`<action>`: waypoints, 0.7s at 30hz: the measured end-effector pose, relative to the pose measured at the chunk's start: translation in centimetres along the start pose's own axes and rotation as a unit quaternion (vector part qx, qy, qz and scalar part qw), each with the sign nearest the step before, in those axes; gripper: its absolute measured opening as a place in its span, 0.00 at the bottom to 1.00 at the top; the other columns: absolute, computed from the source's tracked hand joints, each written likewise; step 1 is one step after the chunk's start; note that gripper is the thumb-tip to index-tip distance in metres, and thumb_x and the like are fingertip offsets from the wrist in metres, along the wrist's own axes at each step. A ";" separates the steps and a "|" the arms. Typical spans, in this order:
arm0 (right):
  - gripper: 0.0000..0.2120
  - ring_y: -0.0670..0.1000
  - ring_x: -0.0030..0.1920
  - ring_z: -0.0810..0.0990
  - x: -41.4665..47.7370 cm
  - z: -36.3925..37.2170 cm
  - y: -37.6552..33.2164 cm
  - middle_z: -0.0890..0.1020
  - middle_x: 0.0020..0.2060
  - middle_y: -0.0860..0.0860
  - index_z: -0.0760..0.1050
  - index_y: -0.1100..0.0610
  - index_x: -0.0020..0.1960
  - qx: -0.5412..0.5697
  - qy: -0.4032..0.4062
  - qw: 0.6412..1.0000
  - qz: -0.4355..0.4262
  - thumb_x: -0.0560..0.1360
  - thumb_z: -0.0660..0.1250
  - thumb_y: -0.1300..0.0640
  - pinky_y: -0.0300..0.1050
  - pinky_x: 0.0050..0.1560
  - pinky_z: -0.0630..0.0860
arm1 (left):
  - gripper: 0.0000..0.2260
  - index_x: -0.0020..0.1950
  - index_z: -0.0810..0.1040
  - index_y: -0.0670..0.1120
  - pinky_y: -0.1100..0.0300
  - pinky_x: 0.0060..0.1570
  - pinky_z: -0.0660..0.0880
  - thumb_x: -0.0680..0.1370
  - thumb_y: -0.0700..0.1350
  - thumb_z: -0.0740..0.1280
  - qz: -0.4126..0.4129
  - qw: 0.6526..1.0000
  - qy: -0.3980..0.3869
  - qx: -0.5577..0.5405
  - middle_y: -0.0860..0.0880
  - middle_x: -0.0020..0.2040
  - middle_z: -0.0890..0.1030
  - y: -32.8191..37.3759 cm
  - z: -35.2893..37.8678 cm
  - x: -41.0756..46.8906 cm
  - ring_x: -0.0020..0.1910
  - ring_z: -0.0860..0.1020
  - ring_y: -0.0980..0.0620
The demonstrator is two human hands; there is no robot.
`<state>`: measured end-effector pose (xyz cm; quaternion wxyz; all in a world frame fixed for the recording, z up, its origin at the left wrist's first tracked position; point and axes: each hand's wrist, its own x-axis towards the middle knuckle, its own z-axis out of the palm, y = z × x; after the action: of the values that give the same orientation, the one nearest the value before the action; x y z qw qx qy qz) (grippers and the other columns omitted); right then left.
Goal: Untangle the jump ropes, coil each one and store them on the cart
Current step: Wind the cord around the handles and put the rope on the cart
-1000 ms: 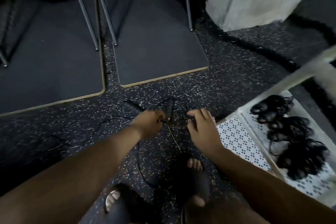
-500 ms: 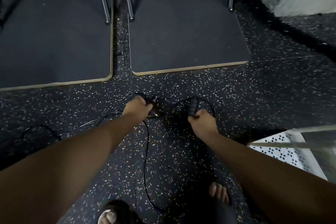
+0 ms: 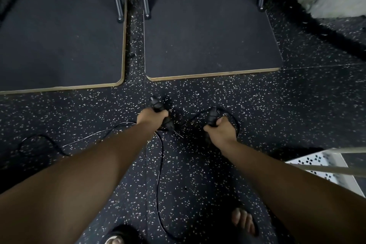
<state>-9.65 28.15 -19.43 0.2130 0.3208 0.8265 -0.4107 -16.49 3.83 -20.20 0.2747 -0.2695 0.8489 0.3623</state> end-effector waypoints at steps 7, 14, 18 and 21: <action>0.10 0.48 0.44 0.83 -7.1 -4.5 -3.4 0.83 0.45 0.47 0.71 0.50 0.55 0.023 -0.001 0.992 -0.122 0.81 0.73 0.53 0.40 0.36 0.75 | 0.12 0.58 0.79 0.50 0.60 0.40 0.74 0.77 0.47 0.76 0.149 0.987 -0.052 -0.025 0.52 0.49 0.85 3.4 -5.7 -7.7 0.45 0.81 0.54; 0.12 0.46 0.43 0.82 -15.7 -10.9 -10.0 0.82 0.44 0.44 0.71 0.49 0.54 0.028 0.036 0.976 -0.212 0.80 0.75 0.51 0.42 0.39 0.73 | 0.17 0.65 0.78 0.53 0.52 0.54 0.81 0.78 0.49 0.76 0.256 0.963 -0.073 -0.036 0.53 0.54 0.86 7.0 -12.5 -19.3 0.51 0.84 0.52; 0.13 0.41 0.39 0.80 -20.3 -13.7 -13.6 0.80 0.39 0.43 0.71 0.48 0.49 0.056 0.035 0.960 -0.272 0.79 0.76 0.53 0.32 0.36 0.71 | 0.12 0.60 0.79 0.55 0.55 0.47 0.80 0.78 0.50 0.76 0.291 0.951 -0.084 -0.058 0.52 0.51 0.86 9.3 -15.4 -24.8 0.45 0.83 0.52; 0.13 0.37 0.37 0.79 -25.2 -16.7 -16.5 0.80 0.39 0.42 0.71 0.48 0.49 0.057 0.047 0.943 -0.323 0.78 0.77 0.52 0.31 0.38 0.71 | 0.10 0.57 0.80 0.52 0.56 0.51 0.80 0.78 0.48 0.77 0.326 0.938 -0.080 -0.090 0.52 0.50 0.87 10.9 -18.1 -29.7 0.48 0.85 0.53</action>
<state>-5.04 25.27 14.52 0.0110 0.0671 0.8700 -0.4884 -7.69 4.14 15.17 0.1829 0.0283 0.8295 0.5269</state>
